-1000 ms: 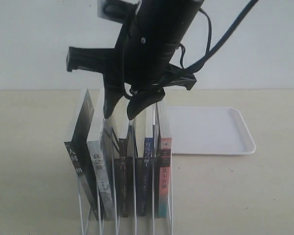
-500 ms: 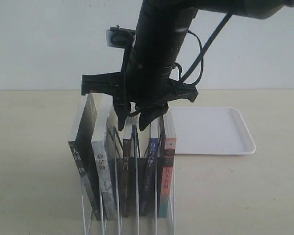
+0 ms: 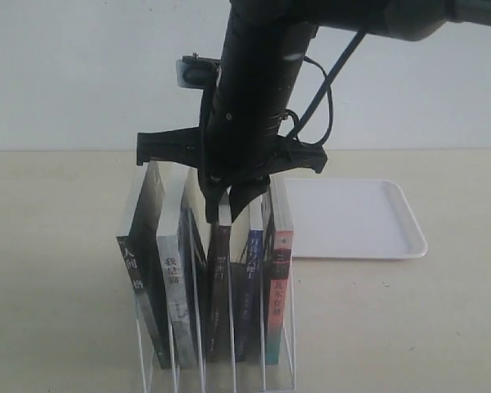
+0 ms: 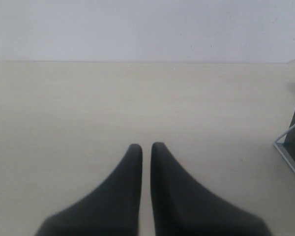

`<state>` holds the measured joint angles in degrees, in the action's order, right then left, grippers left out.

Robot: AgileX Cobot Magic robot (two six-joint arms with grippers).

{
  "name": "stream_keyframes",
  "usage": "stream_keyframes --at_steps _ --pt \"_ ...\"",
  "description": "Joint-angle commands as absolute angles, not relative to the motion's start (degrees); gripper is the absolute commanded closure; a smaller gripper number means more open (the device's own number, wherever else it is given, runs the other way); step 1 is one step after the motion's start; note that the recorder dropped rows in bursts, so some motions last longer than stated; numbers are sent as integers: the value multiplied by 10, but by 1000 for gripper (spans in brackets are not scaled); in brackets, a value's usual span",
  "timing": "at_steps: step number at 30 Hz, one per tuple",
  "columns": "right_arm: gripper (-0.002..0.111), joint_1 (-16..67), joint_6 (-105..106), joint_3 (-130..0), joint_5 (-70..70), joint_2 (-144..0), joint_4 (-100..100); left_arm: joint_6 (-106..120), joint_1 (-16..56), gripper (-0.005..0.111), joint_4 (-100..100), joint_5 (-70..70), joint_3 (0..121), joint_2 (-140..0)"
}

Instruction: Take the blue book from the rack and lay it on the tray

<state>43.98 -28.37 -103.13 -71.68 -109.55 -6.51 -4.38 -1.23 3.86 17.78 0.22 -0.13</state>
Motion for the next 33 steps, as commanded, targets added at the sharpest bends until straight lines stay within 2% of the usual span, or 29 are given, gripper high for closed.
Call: stream_keyframes --at_steps 1,12,22,33 --pt "108 440 -271 -1094 -700 -1085 -69 -43 -8 101 40 176 0 0" --pt "108 440 -269 -1130 -700 -1085 -64 -43 -8 101 40 176 0 0" --pt "108 440 -269 -1035 -700 -1085 -41 -43 -8 101 40 176 0 0" --pt "108 440 -268 -1033 -700 -1085 -62 -43 -8 101 40 176 0 0"
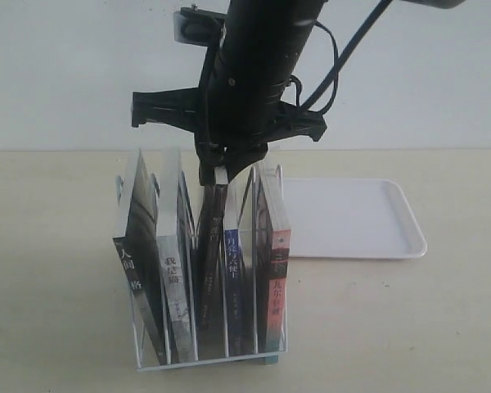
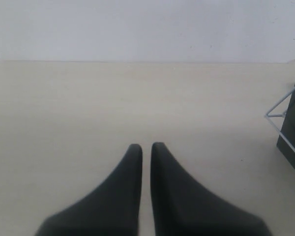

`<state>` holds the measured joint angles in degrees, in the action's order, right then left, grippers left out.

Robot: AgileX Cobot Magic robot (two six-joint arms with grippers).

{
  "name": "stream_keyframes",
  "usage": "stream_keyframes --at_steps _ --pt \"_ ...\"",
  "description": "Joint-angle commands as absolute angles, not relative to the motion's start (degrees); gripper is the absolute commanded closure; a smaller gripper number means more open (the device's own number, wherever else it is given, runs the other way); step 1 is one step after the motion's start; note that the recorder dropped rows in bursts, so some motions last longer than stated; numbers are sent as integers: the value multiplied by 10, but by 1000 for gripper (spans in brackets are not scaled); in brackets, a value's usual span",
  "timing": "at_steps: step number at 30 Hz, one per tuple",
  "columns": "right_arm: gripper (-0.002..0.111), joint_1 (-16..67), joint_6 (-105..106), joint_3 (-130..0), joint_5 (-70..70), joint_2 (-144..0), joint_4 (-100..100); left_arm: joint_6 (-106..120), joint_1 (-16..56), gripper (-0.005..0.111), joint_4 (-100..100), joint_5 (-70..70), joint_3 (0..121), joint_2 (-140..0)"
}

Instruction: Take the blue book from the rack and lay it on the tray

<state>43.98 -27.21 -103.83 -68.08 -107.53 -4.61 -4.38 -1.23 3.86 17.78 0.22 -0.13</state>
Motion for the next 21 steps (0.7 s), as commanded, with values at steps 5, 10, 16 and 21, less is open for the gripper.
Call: stream_keyframes --at_steps 5,10,16,21 --pt "108 440 -268 -1035 -700 -1085 -67 -43 -8 101 40 176 0 0" --pt "96 440 -239 -1035 -700 -1085 -85 -43 -8 101 40 176 0 0" --pt "69 440 -234 -1035 -700 -1085 -99 -43 -8 101 40 176 0 0" --pt "75 440 -234 -1035 -700 -1085 -98 -43 -8 101 40 176 0 0"
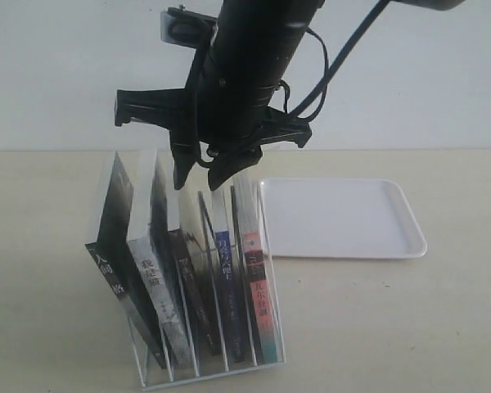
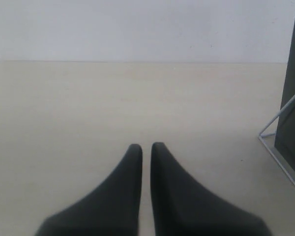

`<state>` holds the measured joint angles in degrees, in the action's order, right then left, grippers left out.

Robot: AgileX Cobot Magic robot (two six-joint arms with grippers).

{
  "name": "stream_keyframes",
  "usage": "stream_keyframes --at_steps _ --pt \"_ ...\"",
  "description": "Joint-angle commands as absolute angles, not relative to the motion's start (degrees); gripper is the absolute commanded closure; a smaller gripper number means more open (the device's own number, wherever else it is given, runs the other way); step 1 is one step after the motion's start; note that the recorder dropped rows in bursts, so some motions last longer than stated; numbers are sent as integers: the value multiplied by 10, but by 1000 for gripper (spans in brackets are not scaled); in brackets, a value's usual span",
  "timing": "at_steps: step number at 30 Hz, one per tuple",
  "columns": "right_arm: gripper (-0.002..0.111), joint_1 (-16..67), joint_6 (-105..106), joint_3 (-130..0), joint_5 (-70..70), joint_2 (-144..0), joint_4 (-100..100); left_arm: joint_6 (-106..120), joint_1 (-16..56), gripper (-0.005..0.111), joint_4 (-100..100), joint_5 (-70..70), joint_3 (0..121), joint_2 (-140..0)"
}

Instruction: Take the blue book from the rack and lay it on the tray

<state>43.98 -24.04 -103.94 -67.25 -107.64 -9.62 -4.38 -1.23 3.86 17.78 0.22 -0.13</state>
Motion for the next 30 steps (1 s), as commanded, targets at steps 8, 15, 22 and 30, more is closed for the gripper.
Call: stream_keyframes --at_steps 8,15,22,30 --pt "80 440 -223 -1035 -700 -1085 -133 -43 -8 101 40 176 0 0" --pt "80 440 -231 -1035 -700 -1085 -107 -43 -8 101 40 176 0 0" --pt "80 440 -245 -1035 -700 -1085 -67 -43 -8 101 40 176 0 0" --pt "80 439 -246 -1035 -700 -1085 -25 -43 -8 101 40 176 0 0"
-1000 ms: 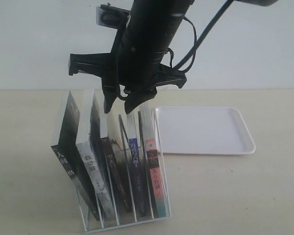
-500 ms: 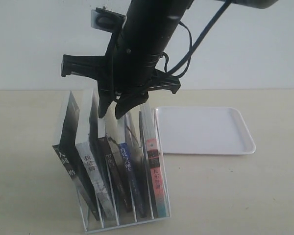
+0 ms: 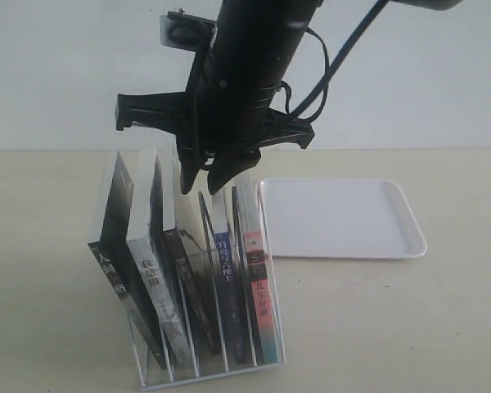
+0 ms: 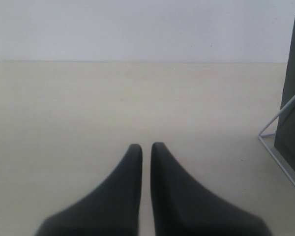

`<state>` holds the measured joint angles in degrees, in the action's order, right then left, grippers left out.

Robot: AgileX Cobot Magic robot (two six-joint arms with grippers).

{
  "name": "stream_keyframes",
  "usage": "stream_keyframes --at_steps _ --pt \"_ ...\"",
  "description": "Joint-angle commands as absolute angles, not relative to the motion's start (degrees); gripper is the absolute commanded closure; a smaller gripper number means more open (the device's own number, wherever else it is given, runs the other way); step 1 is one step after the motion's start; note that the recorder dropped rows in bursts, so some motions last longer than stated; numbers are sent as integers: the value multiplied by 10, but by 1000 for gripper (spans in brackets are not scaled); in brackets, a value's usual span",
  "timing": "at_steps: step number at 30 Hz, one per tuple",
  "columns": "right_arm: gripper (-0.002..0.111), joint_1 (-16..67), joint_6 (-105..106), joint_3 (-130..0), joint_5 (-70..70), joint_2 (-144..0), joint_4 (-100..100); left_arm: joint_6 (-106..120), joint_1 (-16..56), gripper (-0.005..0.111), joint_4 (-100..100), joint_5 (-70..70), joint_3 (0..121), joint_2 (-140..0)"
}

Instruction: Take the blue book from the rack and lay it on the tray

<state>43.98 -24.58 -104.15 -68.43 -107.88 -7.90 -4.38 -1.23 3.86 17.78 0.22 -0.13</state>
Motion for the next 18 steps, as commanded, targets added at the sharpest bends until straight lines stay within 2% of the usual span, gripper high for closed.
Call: stream_keyframes --at_steps 1,18 --pt "80 439 -246 -1035 -700 -1085 -20 -43 -8 101 40 176 0 0" --pt "80 417 -234 -1035 -700 -1077 -10 -43 -8 101 40 176 0 0"
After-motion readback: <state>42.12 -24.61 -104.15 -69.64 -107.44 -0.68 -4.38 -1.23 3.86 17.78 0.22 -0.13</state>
